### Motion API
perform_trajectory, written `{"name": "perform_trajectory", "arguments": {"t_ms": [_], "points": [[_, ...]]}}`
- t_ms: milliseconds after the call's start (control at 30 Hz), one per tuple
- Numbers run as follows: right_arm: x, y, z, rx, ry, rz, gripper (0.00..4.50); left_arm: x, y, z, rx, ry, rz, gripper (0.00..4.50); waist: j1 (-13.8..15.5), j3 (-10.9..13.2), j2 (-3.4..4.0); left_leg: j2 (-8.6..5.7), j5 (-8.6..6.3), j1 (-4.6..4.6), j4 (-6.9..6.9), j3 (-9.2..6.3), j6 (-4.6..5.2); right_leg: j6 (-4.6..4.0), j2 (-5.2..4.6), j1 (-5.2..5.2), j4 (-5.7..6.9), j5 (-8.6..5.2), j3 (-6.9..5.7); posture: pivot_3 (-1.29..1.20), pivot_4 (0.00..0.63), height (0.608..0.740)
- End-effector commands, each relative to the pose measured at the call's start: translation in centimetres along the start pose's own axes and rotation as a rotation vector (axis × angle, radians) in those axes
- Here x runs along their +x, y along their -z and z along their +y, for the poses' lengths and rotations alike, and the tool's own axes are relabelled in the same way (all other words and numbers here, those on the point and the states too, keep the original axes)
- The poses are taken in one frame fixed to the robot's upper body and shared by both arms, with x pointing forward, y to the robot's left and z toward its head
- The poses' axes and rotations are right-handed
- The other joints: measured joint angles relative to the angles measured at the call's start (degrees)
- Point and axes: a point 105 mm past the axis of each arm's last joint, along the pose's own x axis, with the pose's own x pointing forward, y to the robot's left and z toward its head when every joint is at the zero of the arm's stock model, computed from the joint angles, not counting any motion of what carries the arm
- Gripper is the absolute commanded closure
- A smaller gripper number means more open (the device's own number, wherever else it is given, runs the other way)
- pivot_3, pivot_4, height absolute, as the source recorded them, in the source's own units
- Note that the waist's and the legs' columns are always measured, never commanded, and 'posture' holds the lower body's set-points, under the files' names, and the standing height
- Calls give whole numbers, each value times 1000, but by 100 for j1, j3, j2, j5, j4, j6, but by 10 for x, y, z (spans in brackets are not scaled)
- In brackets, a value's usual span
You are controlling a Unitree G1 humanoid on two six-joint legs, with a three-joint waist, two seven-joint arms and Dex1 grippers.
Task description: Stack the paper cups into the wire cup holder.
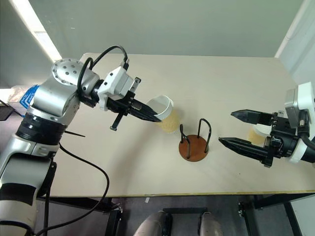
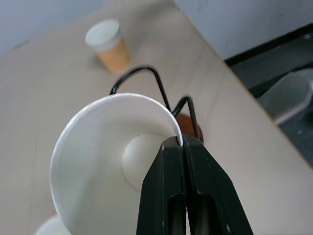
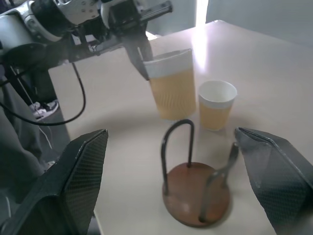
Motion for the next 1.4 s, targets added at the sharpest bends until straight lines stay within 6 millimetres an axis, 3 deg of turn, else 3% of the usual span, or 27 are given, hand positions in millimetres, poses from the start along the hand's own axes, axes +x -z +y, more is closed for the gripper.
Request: {"name": "perform_trajectory", "arguments": {"t_ms": [33, 167, 267, 600, 833, 1100, 1200, 1400], "points": [[1, -8, 8, -37, 21, -57, 126, 0, -20, 6, 68, 54, -33, 4470, 6, 0, 0, 0, 0, 0, 3, 0, 1, 3, 0, 2, 0, -1, 0, 0, 150, 740], [-2, -6, 12, -32, 58, -78, 126, 9, -50, 22, 132, 91, -94, 4470, 51, 2, -4, -1, -6, -11, 24, -3, 13, 14, -1, 6, -4, 2, -1, 0, 150, 740], [-3, -6, 12, -31, 85, -88, 126, 11, -60, 28, 155, 102, -104, 4470, 50, 2, -3, -1, -18, -35, 51, -2, 25, 30, 0, 2, -17, 11, -1, 0, 150, 740], [-5, -3, 14, -22, 144, -101, 126, 51, -38, 28, 174, 232, -13, 4470, 58, 2, -2, -1, -44, -52, 76, 13, 51, 77, -1, 19, -71, 37, 4, 0, 150, 740], [-4, 0, 16, -16, 156, -107, 126, 67, -36, 29, 224, 262, -3, 4470, 99, 2, -3, -2, -54, -53, 83, 20, 64, 91, -3, 23, -77, 45, 8, 0, 150, 740], [-7, 5, 6, -30, 213, -58, 126, 72, -30, 28, 272, 274, 24, 4470, 122, 2, -2, -1, -56, -51, 86, 27, 68, 99, -2, 23, -75, 42, 10, 0, 150, 740], [-8, 9, -2, -58, 254, -18, 126, 71, -28, 30, 283, 265, 40, 3897, 122, 2, -2, -2, -57, -52, 93, 28, 70, 101, -3, 26, -76, 43, 11, 0, 150, 740], [-10, 10, -11, -70, 291, 6, 126, 70, -34, 29, 274, 262, 6, 1711, 122, 2, -2, -2, -60, -53, 103, 29, 75, 104, -4, 28, -75, 46, 12, 0, 150, 740]]}}
